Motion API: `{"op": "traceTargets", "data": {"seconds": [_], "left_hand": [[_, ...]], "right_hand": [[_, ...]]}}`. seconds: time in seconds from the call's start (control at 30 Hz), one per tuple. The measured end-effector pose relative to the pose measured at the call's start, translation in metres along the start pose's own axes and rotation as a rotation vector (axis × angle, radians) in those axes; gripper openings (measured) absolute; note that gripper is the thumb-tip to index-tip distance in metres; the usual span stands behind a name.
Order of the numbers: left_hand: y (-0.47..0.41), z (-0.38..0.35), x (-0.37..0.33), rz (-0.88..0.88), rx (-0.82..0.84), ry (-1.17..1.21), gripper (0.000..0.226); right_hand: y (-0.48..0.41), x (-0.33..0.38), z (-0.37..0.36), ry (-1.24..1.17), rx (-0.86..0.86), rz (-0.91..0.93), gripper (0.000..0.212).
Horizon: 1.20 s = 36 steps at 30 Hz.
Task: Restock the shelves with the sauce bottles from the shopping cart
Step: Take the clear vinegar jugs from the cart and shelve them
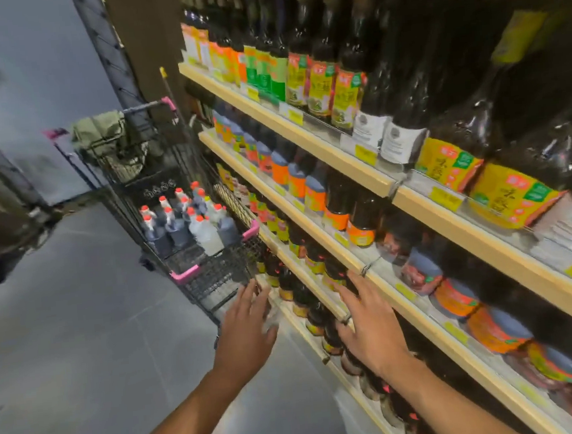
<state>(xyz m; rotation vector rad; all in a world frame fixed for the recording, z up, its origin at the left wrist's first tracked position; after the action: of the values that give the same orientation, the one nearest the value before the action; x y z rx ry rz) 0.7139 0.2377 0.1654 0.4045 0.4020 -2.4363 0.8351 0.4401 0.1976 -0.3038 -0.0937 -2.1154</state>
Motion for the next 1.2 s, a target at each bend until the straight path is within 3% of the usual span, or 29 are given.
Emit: {"op": "traceTargets", "data": {"seconds": [0.33, 0.73, 0.97, 1.2], "left_hand": [[-0.066, 0.032, 0.152, 0.214, -0.059, -0.056, 0.077], [-0.167, 0.068, 0.308, 0.433, -0.013, -0.049, 0.076], [-0.212, 0.061, 0.382, 0.453, 0.037, -0.030, 0.074], [-0.259, 0.037, 0.485, 0.393, 0.192, 0.058, 0.075]], "right_hand": [[-0.159, 0.140, -0.070, 0.014, 0.052, 0.117, 0.071], [-0.362, 0.279, -0.160, -0.033, 0.271, 0.241, 0.068], [-0.424, 0.316, -0.216, -0.048, 0.412, 0.186, 0.065], [-0.467, 0.337, -0.291, -0.087, 0.543, -0.048, 0.055]]}}
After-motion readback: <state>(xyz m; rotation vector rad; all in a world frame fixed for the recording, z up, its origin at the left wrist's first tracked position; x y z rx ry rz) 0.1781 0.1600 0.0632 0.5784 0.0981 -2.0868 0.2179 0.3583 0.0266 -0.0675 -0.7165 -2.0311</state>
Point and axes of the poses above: each hand's wrist, its own y-axis away from the middle knuckle, its own z-axis out of the back of the hand, x = y × z, the point moved 9 cm from there along -y, towards the middle knuckle, and after that the axes turned 15 degrees about -z, right-handed, at the moved point
